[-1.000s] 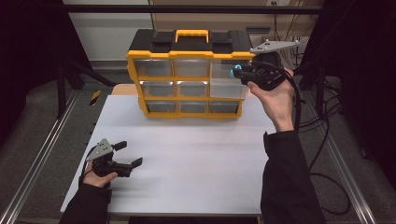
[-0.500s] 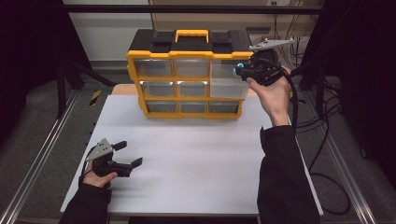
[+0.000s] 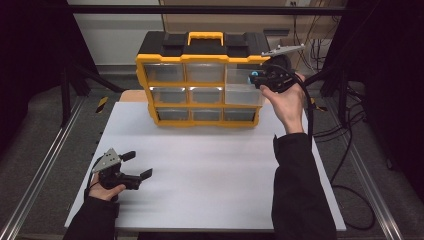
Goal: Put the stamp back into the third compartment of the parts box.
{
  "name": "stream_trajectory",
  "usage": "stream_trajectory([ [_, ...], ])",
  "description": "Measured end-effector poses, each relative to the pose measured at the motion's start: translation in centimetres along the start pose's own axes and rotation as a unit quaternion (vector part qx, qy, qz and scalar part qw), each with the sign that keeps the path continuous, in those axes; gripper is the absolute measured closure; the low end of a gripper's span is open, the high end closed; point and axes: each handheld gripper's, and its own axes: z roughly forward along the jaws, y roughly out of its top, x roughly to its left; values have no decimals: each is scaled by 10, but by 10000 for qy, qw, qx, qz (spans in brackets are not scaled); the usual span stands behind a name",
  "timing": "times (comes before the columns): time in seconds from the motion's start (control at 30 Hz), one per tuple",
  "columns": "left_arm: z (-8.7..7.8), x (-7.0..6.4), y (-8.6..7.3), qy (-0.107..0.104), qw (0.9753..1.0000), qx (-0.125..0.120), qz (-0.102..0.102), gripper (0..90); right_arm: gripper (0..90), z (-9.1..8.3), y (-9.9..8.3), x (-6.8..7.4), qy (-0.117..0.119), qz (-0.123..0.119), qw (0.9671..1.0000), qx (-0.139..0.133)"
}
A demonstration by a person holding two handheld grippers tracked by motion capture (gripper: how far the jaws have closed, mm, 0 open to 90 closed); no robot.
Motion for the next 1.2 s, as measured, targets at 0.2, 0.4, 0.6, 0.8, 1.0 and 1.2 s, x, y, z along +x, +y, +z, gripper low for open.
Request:
stream_trajectory([
  [0.2,0,0,0,-1,10000,3,5,10,603,-5,0,0,-58,40,9997,-222],
  [0.4,0,0,0,6,10000,9,7,10,409,-20,-1,4,9,60,9974,-716],
  [0.6,0,0,0,19,10000,8,3,10,207,-34,-5,11,258,66,9936,-1096],
  [0.8,1,-1,0,21,10000,26,13,9,54,-47,-18,22,338,21,9910,-1293],
  [1.0,1,-1,0,29,10000,28,12,9,4,-57,-36,28,580,-15,9880,-1432],
  [1.2,1,-1,0,20,10000,27,14,9,4,-62,-57,38,719,-74,9876,-1395],
])
